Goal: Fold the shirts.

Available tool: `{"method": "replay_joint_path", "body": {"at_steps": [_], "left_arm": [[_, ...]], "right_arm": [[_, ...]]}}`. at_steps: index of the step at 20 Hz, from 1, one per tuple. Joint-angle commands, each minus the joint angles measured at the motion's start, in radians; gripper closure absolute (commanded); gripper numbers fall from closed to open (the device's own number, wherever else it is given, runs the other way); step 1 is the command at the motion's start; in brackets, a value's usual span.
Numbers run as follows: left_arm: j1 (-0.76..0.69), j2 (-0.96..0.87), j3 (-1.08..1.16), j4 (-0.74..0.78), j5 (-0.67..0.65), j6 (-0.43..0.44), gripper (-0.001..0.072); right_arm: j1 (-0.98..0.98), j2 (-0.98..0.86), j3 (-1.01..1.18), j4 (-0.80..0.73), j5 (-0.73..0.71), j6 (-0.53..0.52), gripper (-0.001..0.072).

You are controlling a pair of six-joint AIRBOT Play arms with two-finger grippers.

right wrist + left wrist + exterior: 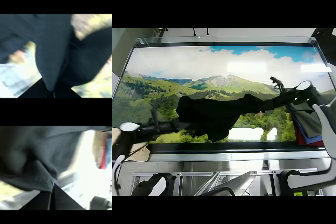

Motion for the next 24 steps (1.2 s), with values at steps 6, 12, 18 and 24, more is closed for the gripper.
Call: {"method": "replay_joint_path", "body": {"at_steps": [6,12,18,24], "left_arm": [[0.139,0.300,0.759,-0.220,-0.114,-0.155,0.0695],[0.276,0.300,1.227,-0.206,-0.115,-0.194,0.0696],[0.176,0.286,1.175,0.141,-0.133,-0.253,0.0696],[-0.079,-0.002,0.867,0.141,-0.036,-0.116,0.0696]], "right_arm": [[-0.175,0.536,0.192,0.531,-0.045,-0.093,0.0693],[-0.245,0.794,0.372,0.452,-0.245,-0.134,0.0692],[-0.286,0.793,0.364,0.419,-0.206,-0.142,0.0693],[-0.273,0.446,0.256,0.629,-0.056,-0.288,0.0692]]}}
